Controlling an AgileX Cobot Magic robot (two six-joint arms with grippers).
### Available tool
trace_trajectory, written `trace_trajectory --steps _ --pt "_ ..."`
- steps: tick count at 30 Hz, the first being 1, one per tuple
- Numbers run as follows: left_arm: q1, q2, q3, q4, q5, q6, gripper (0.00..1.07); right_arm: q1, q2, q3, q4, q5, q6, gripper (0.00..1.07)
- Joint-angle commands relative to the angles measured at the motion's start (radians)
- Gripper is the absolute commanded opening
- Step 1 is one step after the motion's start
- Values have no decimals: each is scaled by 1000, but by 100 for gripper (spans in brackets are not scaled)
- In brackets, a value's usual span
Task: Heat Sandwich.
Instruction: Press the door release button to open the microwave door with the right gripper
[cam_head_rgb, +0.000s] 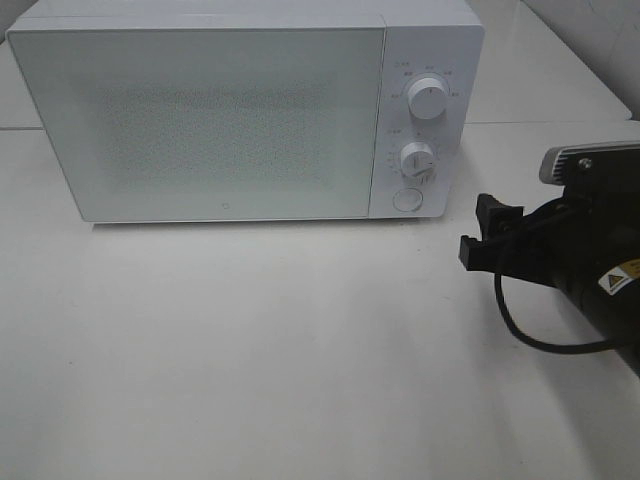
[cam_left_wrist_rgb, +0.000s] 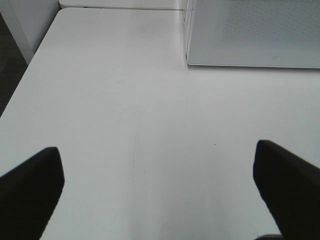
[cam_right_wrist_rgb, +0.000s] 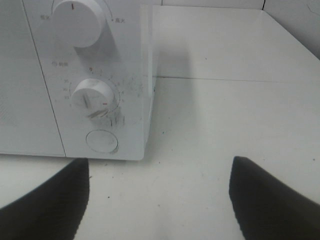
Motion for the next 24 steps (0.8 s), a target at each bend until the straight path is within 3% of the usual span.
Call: trace_trajectory --steps 1,9,24 --pt "6 -26 0 -5 -10 -1 98 38 25 -15 46 -24 -9 75" --pt "6 -26 0 -5 -10 -1 98 125 112 -100 112 -13 -12 75" --pt "6 -26 0 -5 -10 -1 98 141 117 -116 144 7 56 75"
